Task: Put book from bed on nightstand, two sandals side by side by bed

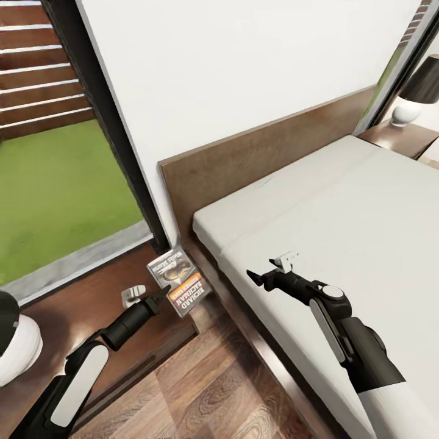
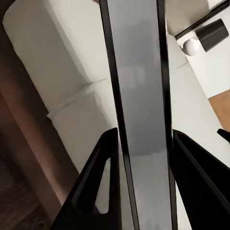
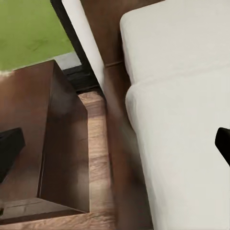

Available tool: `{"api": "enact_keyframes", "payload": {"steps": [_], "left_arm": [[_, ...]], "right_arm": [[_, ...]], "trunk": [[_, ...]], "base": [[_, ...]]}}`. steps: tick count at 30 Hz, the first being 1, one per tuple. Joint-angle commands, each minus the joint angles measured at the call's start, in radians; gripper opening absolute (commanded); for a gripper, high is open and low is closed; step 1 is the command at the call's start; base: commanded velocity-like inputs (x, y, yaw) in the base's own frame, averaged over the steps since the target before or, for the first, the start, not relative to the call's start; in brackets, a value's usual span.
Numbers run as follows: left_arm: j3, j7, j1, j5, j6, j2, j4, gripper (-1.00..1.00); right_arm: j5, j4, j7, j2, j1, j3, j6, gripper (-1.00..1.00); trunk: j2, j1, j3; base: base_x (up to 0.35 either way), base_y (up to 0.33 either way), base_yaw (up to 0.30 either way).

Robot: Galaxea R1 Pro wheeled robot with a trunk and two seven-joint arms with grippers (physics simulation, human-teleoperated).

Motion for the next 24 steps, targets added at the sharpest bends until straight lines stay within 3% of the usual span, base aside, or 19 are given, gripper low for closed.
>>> {"api": "enact_keyframes", "payload": {"steps": [1, 11, 17, 24], "left_arm": [[-0.001, -0.001, 0.0, 0.011, 0.007, 0.001, 0.0, -1.0], [-0.001, -0.002, 0.001, 0.014, 0.006, -0.003, 0.014, -1.0], [-0.001, 0.0, 0.001, 0.018, -0.046, -0.009, 0.042, -1.0], [-0.001, -0.002, 0.001, 0.033, -0.055, -0.009, 0.048, -1.0]], "right_arm": [[-0.01, -0.001, -0.002, -0.001, 0.0, 0.001, 0.008, 1.0], [-0.01, -0.001, -0.002, -0.001, 0.0, 0.003, 0.008, 1.0], [-0.01, -0.001, -0.002, -0.001, 0.0, 0.003, 0.008, 1.0], [-0.01, -0.001, -0.002, -0.001, 0.0, 0.003, 0.008, 1.0]], "trunk": [[0.007, -0.004, 0.003], [0.077, -0.042, 0.034], [0.119, -0.065, 0.053], [0.119, -0.065, 0.053]], "base": [[0.0, 0.0, 0.276], [0.0, 0.0, 0.276], [0.0, 0.0, 0.276], [0.0, 0.0, 0.276]]}}
